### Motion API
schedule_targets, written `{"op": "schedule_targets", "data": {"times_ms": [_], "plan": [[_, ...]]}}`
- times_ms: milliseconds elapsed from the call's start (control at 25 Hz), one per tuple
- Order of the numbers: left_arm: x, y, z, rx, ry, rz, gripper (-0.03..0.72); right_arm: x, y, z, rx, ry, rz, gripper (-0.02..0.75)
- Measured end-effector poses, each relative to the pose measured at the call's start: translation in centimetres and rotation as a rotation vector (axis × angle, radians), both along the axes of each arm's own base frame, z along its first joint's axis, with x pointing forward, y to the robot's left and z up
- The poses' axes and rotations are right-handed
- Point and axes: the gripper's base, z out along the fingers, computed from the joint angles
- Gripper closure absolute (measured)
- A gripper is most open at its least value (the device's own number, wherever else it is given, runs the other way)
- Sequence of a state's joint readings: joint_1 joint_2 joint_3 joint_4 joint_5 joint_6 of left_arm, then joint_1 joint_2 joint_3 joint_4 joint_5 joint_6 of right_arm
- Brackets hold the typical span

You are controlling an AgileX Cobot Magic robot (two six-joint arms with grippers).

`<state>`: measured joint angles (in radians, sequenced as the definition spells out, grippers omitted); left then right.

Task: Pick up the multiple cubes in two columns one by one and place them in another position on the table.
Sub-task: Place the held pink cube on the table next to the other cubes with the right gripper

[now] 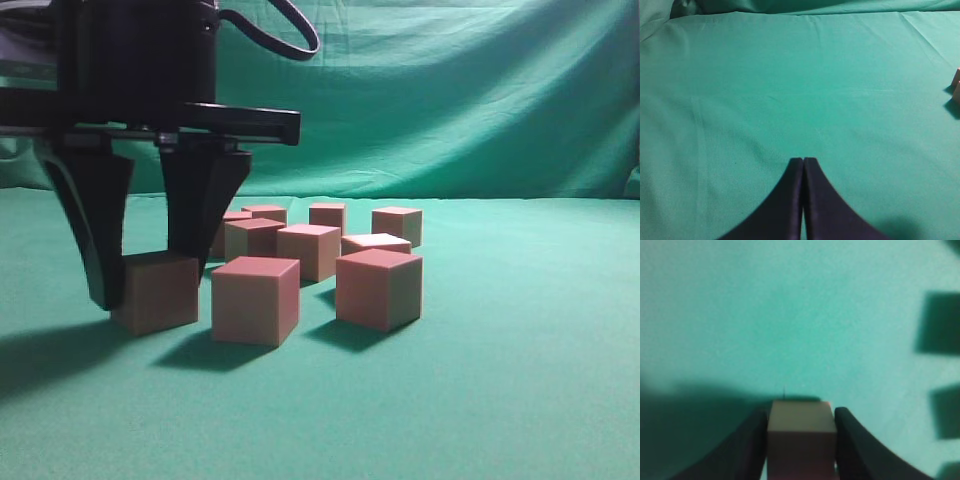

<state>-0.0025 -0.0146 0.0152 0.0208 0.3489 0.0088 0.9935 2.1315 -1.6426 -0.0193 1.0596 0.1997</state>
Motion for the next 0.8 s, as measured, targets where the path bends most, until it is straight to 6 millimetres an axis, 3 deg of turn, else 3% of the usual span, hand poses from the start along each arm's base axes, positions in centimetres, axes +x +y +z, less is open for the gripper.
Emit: {"op": "schedule_targets", "data": {"times_ms": [40,80,320,400,600,640,720,800], "plan": [[0.0,0.0,0.0,0.000,0.000,0.000,0.688,0.0,0.0,0.0,0.000,0.000,0.000,0.426],[0.0,0.0,0.0,0.000,0.000,0.000,0.688,0.0,0.0,0.0,0.000,0.000,0.000,0.428],[0.0,0.0,0.0,0.000,0.000,0.000,0.688,0.0,0.0,0.0,0.001,0.002,0.001,0.139],[0.0,0.0,0.0,0.000,0.000,0.000,0.688,0.0,0.0,0.0,0.001,0.002,0.001,0.080],[0.0,0.0,0.0,0.000,0.000,0.000,0.688,0.0,0.0,0.1,0.003,0.001,0.001,0.095],[0.0,0.0,0.0,0.000,0.000,0.000,0.688,0.0,0.0,0.2,0.008,-0.003,0.001,0.174],[0.0,0.0,0.0,0.000,0.000,0.000,0.688,0.0,0.0,0.9,0.024,-0.018,0.002,0.243],[0.0,0.0,0.0,0.000,0.000,0.000,0.688,0.1,-0.2,1.9,0.043,-0.049,0.009,0.259]]}}
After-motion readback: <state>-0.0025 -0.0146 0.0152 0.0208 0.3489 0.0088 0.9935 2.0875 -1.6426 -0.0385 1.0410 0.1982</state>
